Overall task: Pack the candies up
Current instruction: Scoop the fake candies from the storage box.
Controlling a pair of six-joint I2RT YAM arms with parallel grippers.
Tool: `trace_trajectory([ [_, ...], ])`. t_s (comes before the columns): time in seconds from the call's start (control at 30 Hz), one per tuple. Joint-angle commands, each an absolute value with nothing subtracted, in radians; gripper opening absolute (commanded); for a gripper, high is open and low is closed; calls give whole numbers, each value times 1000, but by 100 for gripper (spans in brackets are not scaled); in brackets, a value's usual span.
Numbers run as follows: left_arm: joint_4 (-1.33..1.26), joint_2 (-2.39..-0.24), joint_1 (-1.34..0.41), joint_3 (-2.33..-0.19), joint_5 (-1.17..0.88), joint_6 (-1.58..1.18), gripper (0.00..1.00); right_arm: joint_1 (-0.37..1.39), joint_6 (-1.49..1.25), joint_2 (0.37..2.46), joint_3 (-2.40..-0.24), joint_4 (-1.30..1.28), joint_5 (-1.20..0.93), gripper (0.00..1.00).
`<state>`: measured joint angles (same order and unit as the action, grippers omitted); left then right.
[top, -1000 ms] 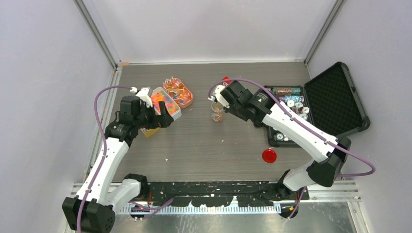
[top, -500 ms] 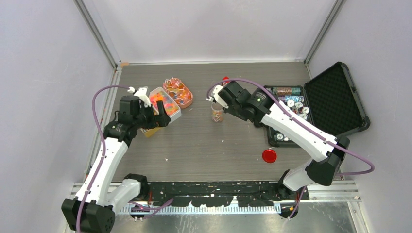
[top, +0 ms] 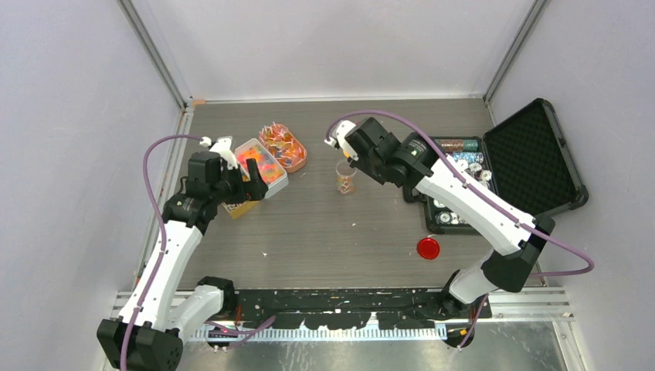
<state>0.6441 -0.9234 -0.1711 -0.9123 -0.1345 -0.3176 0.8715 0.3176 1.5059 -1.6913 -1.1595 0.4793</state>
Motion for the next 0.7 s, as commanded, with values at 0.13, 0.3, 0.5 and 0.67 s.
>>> trace_trajectory([
  [0.13,454,-947,-165,-962,50,-503,82,864,107,1657,-1946,-1073,312,0],
  [0.3,285,-1078,-127,-1024,82,-534,71,858,52,1804,-2115,-1091,205,0],
  [0.5,99,-1289,-12,-1103,50,-564,41,843,15,2019,-2343,-1152,117,0],
  [0.67,61,-1525,98,-1241,-105,-622,6,831,-19,2155,-2485,-1197,94,0],
])
